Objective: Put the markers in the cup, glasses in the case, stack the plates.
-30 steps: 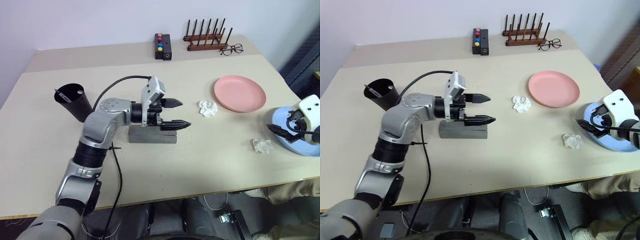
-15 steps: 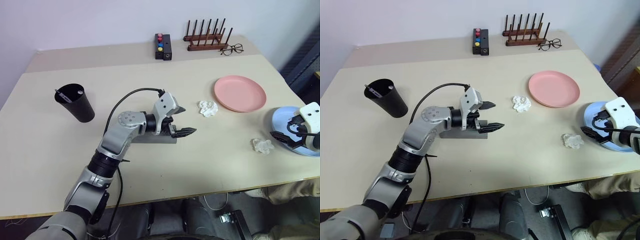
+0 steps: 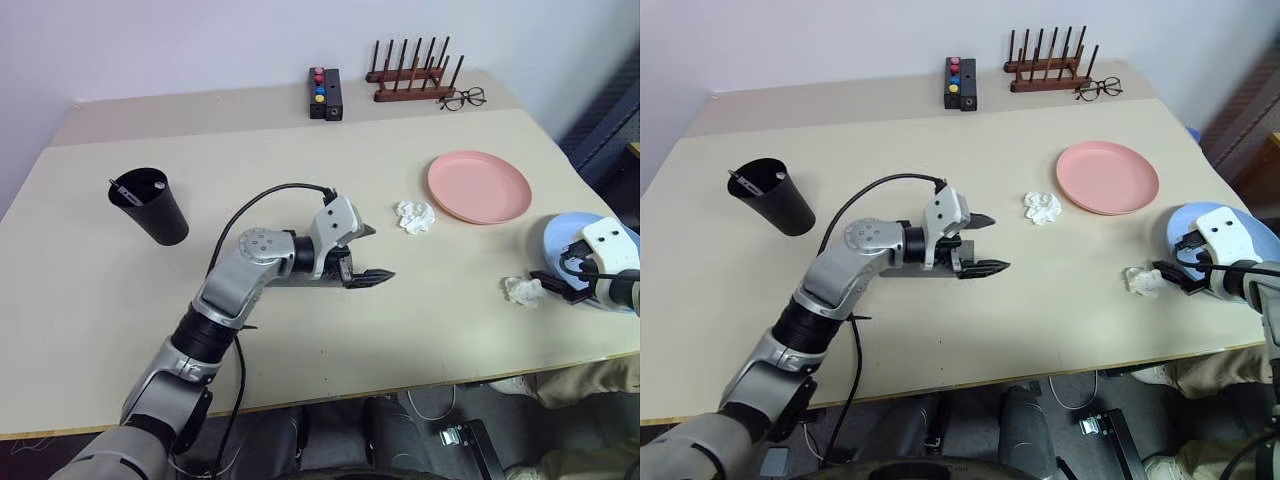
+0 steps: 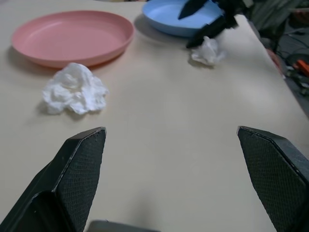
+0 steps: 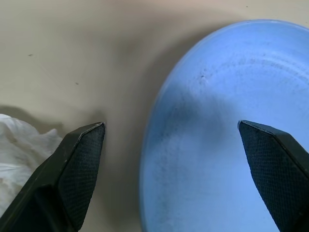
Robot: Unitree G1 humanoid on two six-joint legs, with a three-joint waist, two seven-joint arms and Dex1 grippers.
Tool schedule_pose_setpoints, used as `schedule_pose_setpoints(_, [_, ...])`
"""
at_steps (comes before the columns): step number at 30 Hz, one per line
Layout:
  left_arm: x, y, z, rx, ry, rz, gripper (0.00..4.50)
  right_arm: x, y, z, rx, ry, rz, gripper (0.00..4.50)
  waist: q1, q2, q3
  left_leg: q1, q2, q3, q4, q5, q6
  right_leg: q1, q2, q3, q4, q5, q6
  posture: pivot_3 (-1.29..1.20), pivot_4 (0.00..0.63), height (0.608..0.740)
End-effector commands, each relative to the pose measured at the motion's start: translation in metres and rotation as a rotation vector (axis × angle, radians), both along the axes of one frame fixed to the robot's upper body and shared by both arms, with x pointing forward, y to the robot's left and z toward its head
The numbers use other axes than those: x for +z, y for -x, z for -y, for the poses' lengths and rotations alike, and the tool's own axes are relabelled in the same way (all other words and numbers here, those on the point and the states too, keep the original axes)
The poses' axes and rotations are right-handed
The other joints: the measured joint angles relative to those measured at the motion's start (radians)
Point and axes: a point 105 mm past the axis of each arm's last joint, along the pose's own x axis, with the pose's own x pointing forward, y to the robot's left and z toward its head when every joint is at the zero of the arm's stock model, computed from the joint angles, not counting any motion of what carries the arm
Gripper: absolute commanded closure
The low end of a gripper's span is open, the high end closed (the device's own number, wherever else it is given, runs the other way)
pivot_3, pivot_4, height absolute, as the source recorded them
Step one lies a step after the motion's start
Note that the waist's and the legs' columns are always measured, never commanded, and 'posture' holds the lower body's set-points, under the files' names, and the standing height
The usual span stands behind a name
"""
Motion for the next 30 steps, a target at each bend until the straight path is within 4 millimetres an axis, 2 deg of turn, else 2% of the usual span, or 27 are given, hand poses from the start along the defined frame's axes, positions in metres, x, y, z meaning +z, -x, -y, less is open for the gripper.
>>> schedule_pose_setpoints(1, [0.007,0.010,-0.001,-0.065,0.012,0.016,0.06,0.007,-0.004,-0.001,0.009,0.007,0.033,0.00,0.001,0.000,0.000,0.000,0.000,0.000,0.000,0.000,0.000,0.000,0.000,0.000,0.000,0.000,0.000,0.00,0.150,0.740])
schedule_pose_setpoints(7, [0.010,0.020,-0.003,-0.150,0.013,0.009,0.06,0.005,-0.003,-0.001,0.008,0.005,0.028,0.00,0.000,0.000,0.000,0.000,0.000,0.000,0.000,0.000,0.000,0.000,0.000,0.000,0.000,0.000,0.000,0.00,0.150,0.740])
schedule_pose_setpoints(8, [0.011,0.022,-0.003,-0.160,0.014,0.009,0.02,0.005,-0.003,-0.001,0.008,0.005,0.027,0.25,0.000,0.000,0.000,0.000,0.000,0.000,0.000,0.000,0.000,0.000,0.000,0.000,0.000,0.000,0.000,0.00,0.150,0.740])
schedule_pose_setpoints(10, [0.011,0.023,-0.003,-0.183,0.010,0.015,0.00,0.004,-0.002,-0.001,0.010,0.003,0.025,0.84,0.000,0.000,0.000,0.000,0.000,0.000,0.000,0.000,0.000,0.000,0.000,0.000,0.000,0.000,0.000,0.00,0.150,0.740])
schedule_pose_setpoints(17, [0.014,0.024,-0.004,-0.217,0.012,0.025,0.00,0.001,-0.002,-0.003,0.012,-0.006,0.017,4.46,0.000,0.000,0.000,0.000,0.000,0.000,0.000,0.000,0.000,0.000,0.000,0.000,0.000,0.000,0.000,0.00,0.150,0.740])
schedule_pose_setpoints(24, [0.012,0.023,-0.003,-0.204,0.014,0.028,0.00,0.003,-0.005,-0.002,0.025,0.040,0.032,4.46,0.000,0.001,-0.001,0.001,0.000,0.000,0.000,0.000,0.000,0.002,0.000,0.000,-0.001,0.000,0.000,0.00,0.150,0.740])
schedule_pose_setpoints(30, [0.012,0.018,-0.001,-0.172,0.020,0.039,0.00,0.028,-0.017,0.009,0.002,0.222,0.122,4.46,-0.001,0.002,-0.001,0.001,0.000,0.000,0.000,0.000,0.000,0.002,0.000,0.000,-0.001,0.000,0.000,0.00,0.150,0.740])
